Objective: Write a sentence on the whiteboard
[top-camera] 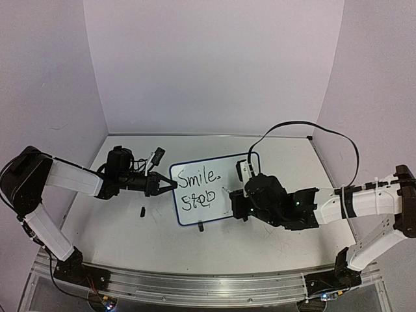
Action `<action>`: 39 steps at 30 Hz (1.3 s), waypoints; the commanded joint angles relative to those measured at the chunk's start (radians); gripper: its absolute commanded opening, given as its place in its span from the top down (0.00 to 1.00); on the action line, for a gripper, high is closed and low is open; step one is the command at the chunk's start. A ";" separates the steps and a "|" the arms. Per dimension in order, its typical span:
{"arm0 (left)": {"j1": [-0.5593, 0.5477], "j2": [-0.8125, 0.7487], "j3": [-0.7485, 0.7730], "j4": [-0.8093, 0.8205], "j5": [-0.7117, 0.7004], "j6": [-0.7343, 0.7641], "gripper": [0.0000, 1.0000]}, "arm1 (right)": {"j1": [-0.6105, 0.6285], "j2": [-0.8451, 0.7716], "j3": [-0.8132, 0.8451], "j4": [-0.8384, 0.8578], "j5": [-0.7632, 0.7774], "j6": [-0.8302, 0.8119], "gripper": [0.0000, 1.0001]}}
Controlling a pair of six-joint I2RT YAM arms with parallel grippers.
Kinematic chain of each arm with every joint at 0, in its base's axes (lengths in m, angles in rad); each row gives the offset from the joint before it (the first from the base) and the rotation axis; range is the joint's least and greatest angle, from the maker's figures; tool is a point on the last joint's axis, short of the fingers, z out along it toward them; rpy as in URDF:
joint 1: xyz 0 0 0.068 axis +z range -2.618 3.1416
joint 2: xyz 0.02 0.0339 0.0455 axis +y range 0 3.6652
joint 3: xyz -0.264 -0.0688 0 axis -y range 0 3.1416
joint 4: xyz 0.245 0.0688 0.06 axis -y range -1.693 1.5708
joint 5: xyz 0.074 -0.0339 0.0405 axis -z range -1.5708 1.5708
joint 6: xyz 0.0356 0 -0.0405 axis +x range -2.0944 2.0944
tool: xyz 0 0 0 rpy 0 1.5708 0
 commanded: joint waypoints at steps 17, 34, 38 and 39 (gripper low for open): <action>0.000 0.025 0.016 -0.063 -0.111 0.058 1.00 | 0.014 0.038 0.038 -0.019 0.066 0.044 1.00; 0.000 0.027 0.015 -0.064 -0.112 0.060 1.00 | 0.013 0.096 0.115 -0.015 0.093 -0.030 1.00; 0.000 0.026 0.016 -0.065 -0.112 0.061 1.00 | 0.011 0.104 0.110 -0.016 0.103 -0.018 1.00; 0.000 0.026 0.016 -0.065 -0.112 0.061 1.00 | 0.012 0.106 0.108 -0.019 0.099 -0.013 1.00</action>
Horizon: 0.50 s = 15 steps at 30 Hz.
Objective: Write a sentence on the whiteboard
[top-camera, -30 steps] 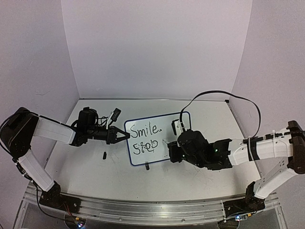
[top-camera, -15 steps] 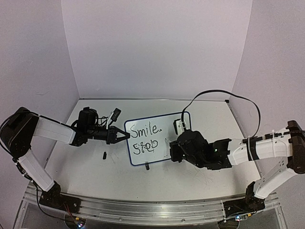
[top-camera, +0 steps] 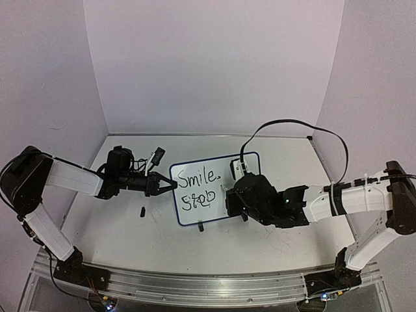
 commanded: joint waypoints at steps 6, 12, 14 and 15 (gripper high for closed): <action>-0.001 0.024 0.015 -0.064 -0.111 0.059 1.00 | 0.004 0.019 0.023 -0.026 0.013 0.032 1.00; 0.000 0.020 0.011 -0.064 -0.113 0.059 1.00 | 0.007 0.018 0.009 -0.051 -0.011 0.067 1.00; -0.001 0.018 0.010 -0.063 -0.113 0.059 1.00 | 0.008 0.020 -0.001 -0.052 -0.021 0.080 1.00; -0.001 0.017 0.010 -0.065 -0.113 0.059 1.00 | 0.009 0.024 -0.004 -0.052 -0.030 0.086 1.00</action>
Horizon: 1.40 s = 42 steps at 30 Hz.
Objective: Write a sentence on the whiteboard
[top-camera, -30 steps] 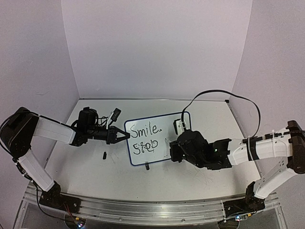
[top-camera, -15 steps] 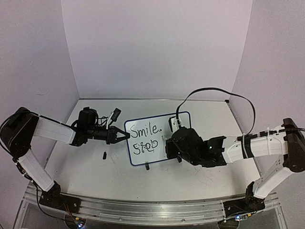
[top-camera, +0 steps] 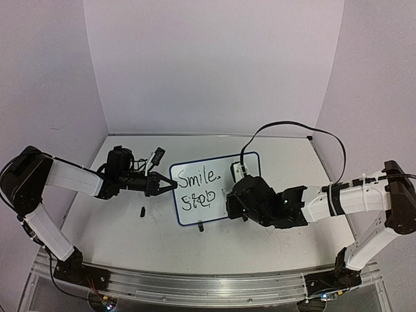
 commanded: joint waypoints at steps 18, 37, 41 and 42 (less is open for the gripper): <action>0.000 0.013 0.008 -0.064 -0.107 0.058 1.00 | 0.013 -0.070 0.005 0.007 0.041 0.019 1.00; 0.000 0.021 0.012 -0.065 -0.106 0.059 1.00 | -0.028 0.027 0.049 0.028 0.005 -0.008 1.00; 0.000 0.021 0.009 -0.066 -0.106 0.060 1.00 | -0.027 0.027 0.041 0.005 -0.004 0.010 1.00; 0.000 0.021 0.009 -0.066 -0.106 0.060 1.00 | -0.026 0.028 0.039 -0.003 -0.005 0.015 1.00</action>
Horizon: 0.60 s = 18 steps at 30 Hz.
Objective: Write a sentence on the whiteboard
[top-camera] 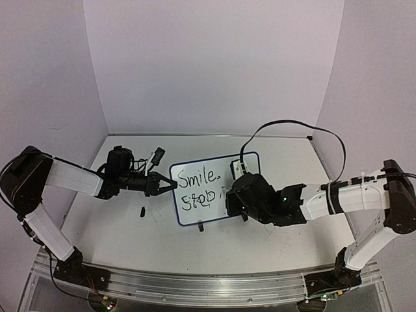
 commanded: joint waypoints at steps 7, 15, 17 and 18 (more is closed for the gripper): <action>0.000 0.019 0.007 -0.065 -0.106 0.062 1.00 | 0.017 0.030 0.008 -0.046 -0.016 0.065 1.00; 0.000 0.021 0.007 -0.065 -0.103 0.062 1.00 | 0.040 0.036 -0.023 -0.066 -0.035 0.120 1.00; -0.001 0.021 0.007 -0.065 -0.101 0.062 1.00 | 0.044 0.039 -0.027 -0.069 -0.038 0.130 1.00; -0.001 0.021 0.007 -0.065 -0.101 0.062 1.00 | 0.045 0.039 -0.028 -0.069 -0.039 0.133 1.00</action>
